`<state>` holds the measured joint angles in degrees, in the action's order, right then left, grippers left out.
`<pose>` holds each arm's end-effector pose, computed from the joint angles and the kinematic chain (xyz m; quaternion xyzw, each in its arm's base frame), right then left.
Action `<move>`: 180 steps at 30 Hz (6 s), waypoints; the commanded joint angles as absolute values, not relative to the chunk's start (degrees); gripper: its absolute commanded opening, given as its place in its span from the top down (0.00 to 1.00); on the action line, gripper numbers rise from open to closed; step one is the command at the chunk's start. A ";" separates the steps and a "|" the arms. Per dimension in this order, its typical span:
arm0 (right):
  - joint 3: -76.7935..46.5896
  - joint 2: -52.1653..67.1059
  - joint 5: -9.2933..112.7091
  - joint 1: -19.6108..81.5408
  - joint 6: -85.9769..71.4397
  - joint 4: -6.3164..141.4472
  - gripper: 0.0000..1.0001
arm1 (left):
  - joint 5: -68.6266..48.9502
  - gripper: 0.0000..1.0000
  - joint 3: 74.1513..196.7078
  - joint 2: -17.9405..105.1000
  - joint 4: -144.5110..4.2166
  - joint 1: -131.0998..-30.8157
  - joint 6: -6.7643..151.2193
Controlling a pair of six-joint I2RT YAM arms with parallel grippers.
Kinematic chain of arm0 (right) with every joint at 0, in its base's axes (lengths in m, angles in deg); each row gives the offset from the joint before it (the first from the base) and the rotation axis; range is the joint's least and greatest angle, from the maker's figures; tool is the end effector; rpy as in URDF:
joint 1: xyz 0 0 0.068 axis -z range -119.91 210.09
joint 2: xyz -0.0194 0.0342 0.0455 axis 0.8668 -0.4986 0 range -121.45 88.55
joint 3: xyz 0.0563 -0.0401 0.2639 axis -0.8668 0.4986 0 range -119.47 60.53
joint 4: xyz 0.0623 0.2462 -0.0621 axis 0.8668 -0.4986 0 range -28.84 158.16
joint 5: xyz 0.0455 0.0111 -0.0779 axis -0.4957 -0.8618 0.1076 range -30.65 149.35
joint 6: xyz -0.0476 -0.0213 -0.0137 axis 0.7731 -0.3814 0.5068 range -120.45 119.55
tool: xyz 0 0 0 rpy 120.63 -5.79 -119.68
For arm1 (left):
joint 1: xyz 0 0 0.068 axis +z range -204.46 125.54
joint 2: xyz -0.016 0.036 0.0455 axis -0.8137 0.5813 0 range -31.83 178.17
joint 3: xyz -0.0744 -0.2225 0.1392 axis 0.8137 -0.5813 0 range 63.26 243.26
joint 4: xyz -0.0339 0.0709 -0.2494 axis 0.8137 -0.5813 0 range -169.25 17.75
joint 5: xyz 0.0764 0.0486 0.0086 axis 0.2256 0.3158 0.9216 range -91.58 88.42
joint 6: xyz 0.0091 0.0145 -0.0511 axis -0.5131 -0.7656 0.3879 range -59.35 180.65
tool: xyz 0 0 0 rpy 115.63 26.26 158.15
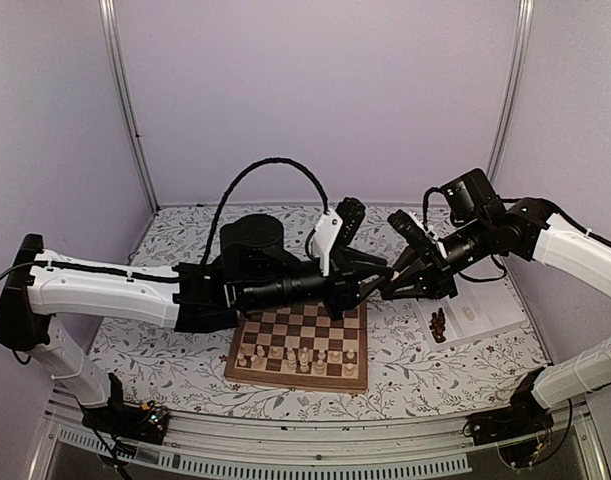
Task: Set up the chess pieces on the board
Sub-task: Place the chess piece on the chessboard, then pick up the chess piece from the storage box.
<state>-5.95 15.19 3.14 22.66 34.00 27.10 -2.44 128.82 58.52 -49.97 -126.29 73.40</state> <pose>0.1866 0.1800 0.3271 -0.6201 0.5674 0.4478 0.3050 0.1176 -0.3600 0.3244 0.3607 0.6259 -0.4693 0.5079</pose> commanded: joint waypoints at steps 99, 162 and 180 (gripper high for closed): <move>12.19 22.28 10.68 36.50 36.11 34.59 0.48 | 6.58 0.81 116.31 57.70 -98.27 -121.66 89.86; -0.43 19.31 18.08 51.88 44.24 16.00 0.49 | 10.88 0.69 129.64 55.24 -118.98 -126.60 93.55; 3.56 1.05 40.00 63.87 39.80 18.29 0.68 | 17.83 0.61 139.04 58.00 -98.30 -123.50 80.55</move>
